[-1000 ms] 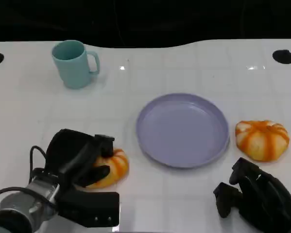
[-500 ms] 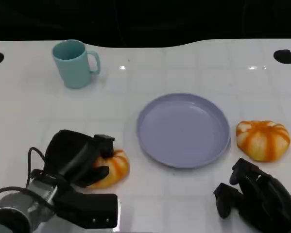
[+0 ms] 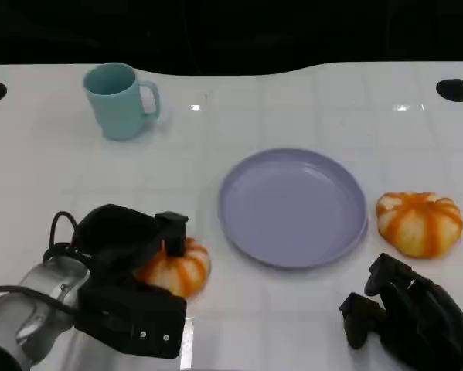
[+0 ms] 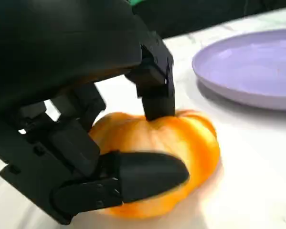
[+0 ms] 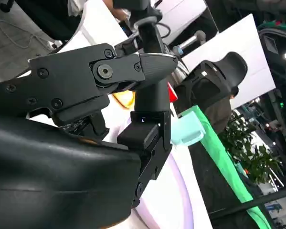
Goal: Grasp the bread from the table and place it into the plate.
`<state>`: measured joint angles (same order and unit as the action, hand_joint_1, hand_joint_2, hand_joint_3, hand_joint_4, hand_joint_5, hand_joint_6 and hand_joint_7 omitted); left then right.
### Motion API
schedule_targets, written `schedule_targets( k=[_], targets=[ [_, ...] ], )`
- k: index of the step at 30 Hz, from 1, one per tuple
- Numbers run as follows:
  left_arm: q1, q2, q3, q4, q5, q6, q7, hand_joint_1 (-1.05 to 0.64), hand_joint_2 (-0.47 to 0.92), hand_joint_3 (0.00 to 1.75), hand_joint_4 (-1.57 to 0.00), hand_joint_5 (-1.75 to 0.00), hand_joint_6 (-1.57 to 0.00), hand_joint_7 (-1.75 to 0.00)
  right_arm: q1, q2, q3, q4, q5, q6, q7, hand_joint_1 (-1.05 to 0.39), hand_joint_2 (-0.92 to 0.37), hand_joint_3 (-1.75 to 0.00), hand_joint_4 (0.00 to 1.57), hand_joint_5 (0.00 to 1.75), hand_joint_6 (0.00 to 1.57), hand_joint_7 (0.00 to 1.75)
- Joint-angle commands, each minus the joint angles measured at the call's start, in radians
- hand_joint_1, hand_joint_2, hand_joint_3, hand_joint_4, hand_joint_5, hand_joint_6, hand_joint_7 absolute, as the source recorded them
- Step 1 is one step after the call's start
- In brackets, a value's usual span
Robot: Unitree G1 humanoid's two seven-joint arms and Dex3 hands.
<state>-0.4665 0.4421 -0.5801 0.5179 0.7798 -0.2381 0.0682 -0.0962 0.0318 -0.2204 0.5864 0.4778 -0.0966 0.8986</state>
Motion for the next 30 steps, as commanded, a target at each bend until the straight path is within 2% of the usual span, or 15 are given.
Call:
schedule_targets(
  k=[1, 11, 17, 22, 28, 30],
  targets=[
    [0.076, 0.038, 0.02, -0.158, 0.022, 0.1, -0.141, -1.05, 0.88, 0.06, -0.03, -1.68, 0.0, -1.46, 0.005, -0.015, -0.002, -0.005, 0.005, 0.001, -0.004, -0.59, -0.92, -0.18, 0.78, 1.7, 0.72, 1.37],
    [0.098, 0.034, 0.019, -0.206, 0.078, 0.156, -0.193, -1.05, 0.8, 0.01, 0.0, -1.45, 0.0, -1.28, 0.005, -0.015, -0.005, -0.01, 0.01, 0.006, -0.003, -0.58, -0.92, -0.17, 0.77, 1.71, 0.71, 1.38],
    [0.067, -0.001, -0.014, -0.063, 0.143, 0.108, -0.031, -1.05, 0.81, 0.01, 0.0, -1.47, 0.0, -1.17, 0.005, -0.016, -0.005, -0.008, 0.005, -0.004, -0.003, -0.58, -0.92, -0.19, 0.77, 1.71, 0.71, 1.38],
    [0.027, -0.036, -0.043, 0.079, 0.156, 0.071, 0.04, -1.05, 0.77, 0.0, 0.0, -1.52, 0.0, -1.09, 0.003, -0.018, -0.007, -0.005, 0.008, -0.003, 0.005, -0.59, -0.92, -0.19, 0.77, 1.71, 0.7, 1.39],
    [-0.024, -0.068, -0.084, 0.245, 0.16, 0.02, 0.114, -1.05, 0.73, 0.0, 0.0, -1.61, 0.0, -1.18, 0.004, -0.017, -0.006, -0.007, 0.008, -0.003, 0.003, -0.58, -0.92, -0.19, 0.77, 1.71, 0.7, 1.4],
    [-0.038, -0.081, -0.088, 0.313, 0.146, -0.012, 0.15, -1.05, 0.75, 0.01, 0.0, -1.68, 0.0, -1.31, 0.008, -0.017, -0.005, -0.013, 0.006, -0.002, 0.0, -0.58, -0.92, -0.19, 0.77, 1.71, 0.7, 1.4]
  ],
)
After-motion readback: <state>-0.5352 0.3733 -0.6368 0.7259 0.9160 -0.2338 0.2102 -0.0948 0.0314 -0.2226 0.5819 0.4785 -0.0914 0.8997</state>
